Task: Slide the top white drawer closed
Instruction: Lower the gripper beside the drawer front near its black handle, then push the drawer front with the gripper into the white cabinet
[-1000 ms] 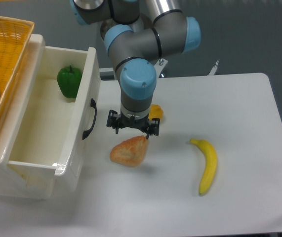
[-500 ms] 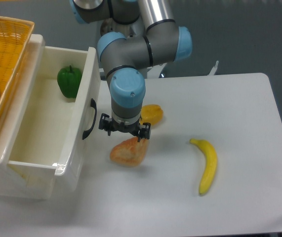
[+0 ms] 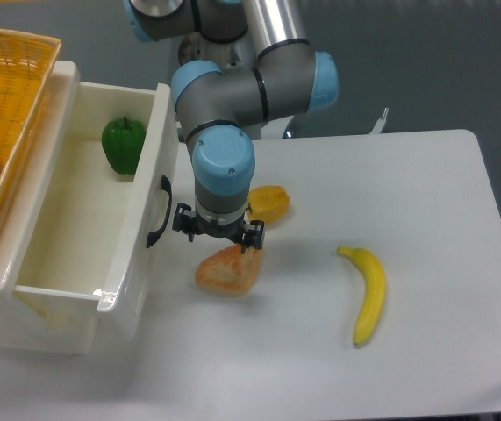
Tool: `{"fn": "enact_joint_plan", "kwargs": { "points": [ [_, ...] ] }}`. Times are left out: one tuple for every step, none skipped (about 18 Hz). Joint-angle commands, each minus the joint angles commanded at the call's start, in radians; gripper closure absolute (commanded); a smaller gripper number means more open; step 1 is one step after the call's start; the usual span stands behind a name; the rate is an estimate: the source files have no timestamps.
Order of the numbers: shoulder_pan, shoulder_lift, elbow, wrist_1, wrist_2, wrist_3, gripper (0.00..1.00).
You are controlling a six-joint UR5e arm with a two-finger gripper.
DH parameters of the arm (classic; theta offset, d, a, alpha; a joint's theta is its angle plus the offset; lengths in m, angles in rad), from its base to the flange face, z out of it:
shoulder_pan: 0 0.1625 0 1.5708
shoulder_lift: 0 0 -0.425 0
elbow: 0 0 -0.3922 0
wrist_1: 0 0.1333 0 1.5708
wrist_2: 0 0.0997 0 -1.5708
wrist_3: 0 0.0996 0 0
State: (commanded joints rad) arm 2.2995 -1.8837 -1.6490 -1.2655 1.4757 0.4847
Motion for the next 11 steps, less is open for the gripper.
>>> {"fn": "enact_joint_plan", "kwargs": {
  "points": [
    [-0.002,0.0,0.0,0.0,0.0,-0.002,0.0],
    [-0.003,0.0,0.0,0.0,-0.002,-0.002,0.0],
    [-0.005,0.002,0.0,0.0,-0.002,-0.002,0.0],
    [-0.005,0.003,0.0,0.0,-0.002,-0.002,0.0],
    [-0.005,0.006,0.0,0.0,-0.002,-0.002,0.0],
    [-0.006,0.006,0.0,0.0,-0.002,-0.002,0.0],
    [-0.012,0.008,0.0,0.0,-0.002,-0.003,0.0],
    [-0.018,0.008,0.0,0.0,-0.002,-0.003,0.0],
    [-0.018,0.008,0.0,0.0,-0.002,-0.003,0.0],
    [-0.018,0.008,0.0,0.0,-0.002,-0.003,0.0],
    [-0.02,0.009,0.0,0.0,-0.002,-0.002,0.0]
  ]
}}
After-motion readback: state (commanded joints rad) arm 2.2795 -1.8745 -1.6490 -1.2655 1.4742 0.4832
